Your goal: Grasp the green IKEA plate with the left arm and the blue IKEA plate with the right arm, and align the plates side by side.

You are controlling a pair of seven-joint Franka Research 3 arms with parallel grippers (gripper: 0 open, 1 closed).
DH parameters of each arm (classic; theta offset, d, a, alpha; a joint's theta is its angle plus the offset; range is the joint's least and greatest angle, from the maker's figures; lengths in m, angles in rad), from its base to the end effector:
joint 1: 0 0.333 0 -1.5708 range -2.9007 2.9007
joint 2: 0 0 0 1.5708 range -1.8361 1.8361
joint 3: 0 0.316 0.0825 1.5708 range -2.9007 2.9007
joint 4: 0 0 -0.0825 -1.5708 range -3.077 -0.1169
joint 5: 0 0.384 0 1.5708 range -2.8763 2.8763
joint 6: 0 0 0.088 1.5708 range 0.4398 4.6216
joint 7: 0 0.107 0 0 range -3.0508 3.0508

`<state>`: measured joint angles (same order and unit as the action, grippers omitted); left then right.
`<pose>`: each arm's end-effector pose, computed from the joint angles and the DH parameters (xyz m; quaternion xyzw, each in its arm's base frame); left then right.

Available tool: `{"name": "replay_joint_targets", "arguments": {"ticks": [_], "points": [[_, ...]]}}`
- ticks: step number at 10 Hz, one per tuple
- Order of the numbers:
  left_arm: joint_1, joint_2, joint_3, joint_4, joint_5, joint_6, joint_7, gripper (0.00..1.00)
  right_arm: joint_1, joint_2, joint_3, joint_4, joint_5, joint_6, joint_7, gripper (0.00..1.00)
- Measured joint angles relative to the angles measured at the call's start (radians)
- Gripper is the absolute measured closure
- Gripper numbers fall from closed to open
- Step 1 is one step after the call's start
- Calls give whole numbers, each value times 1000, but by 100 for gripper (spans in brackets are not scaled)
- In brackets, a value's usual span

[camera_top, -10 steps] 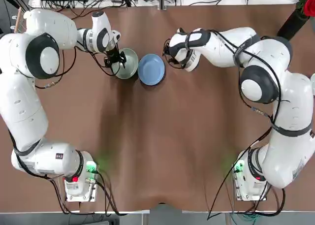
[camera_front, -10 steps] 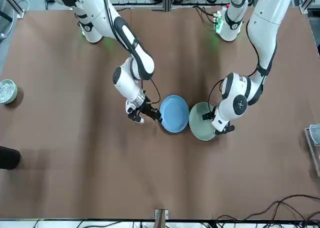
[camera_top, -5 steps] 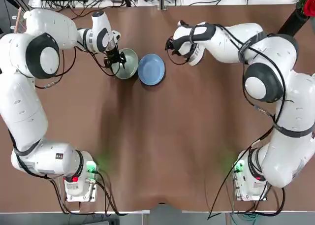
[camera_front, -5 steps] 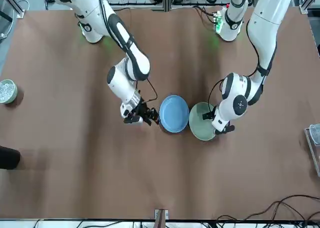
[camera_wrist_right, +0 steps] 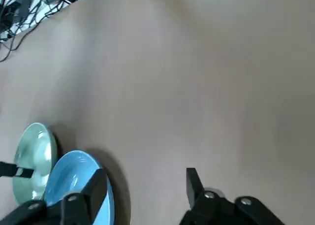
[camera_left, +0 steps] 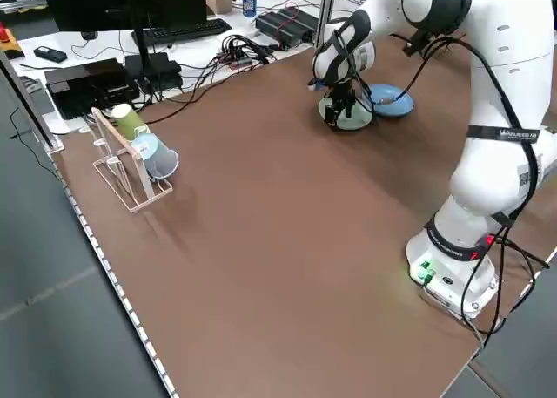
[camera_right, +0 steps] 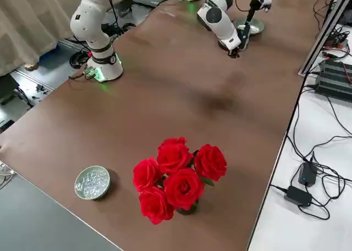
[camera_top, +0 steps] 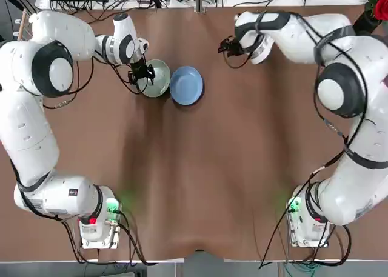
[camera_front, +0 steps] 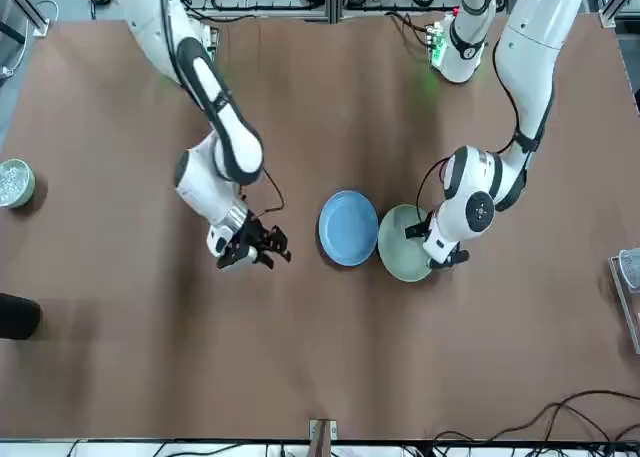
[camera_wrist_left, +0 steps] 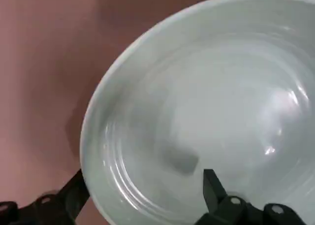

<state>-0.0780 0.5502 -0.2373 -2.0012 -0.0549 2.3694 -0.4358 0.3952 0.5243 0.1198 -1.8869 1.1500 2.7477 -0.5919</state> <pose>0.5583 -0.1826 0.1736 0.9889 0.0925 -0.1079 0.0436 0.5843 0.2825 0.2464 -0.9399 -0.0280 -0.1425 0.3089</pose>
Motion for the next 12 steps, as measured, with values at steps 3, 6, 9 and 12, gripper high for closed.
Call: {"name": "replay_joint_targets", "arguments": {"ticks": [3, 6, 9, 12], "points": [[3, -48, 0, 13, 0, -8, 3, 0, -145, -57, -3, -7, -166, -207, -34, 20], [22, -142, 0, 21, 0, -72, 37, 0, -210, -168, -127, -6, -360, -500, -30, 10], [64, -298, 8, 36, 0, -97, 49, 0, -281, -241, -251, 2, -621, -658, -6, 0], [119, -411, 10, 46, 0, -159, 114, 0, -307, -342, -248, 72, -915, -823, 203, 0]]}}
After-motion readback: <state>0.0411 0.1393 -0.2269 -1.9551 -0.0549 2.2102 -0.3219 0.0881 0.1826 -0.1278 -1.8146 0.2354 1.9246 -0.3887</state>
